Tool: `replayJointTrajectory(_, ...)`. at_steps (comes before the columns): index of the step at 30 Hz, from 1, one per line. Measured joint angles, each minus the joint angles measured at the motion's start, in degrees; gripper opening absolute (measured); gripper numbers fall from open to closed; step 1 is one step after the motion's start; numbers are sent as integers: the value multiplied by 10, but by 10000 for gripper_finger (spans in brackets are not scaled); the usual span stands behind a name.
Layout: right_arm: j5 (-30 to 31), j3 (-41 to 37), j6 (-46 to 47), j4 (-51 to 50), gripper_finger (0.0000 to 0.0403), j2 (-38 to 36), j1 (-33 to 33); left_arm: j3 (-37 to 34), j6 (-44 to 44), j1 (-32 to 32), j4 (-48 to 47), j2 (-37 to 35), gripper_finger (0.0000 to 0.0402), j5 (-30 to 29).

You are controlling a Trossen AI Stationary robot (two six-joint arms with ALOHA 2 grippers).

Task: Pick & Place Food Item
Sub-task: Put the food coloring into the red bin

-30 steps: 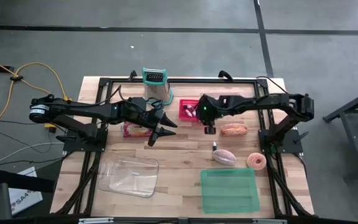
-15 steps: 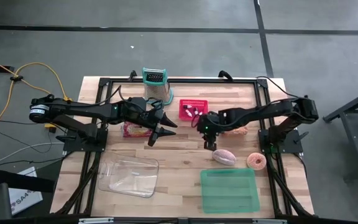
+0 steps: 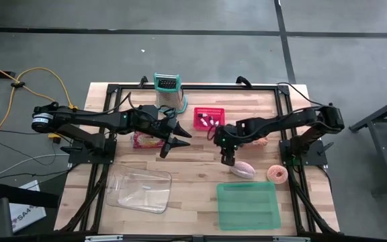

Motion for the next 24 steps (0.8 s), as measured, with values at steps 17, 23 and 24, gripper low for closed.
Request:
replayJointTrajectory(17, -24, 0, 112, 6, 121, 0, -2, 0, 0, 0, 2, 0, 158, 0)
replayJointTrajectory(23, -29, 1, 245, 21, 121, -25, -17, 0, 0, 0, 2, 0, 158, 0)
replayJointTrajectory(24, -21, 1, 257, 21, 121, -33, -20, 0, 0, 0, 3, 0, 158, 0)
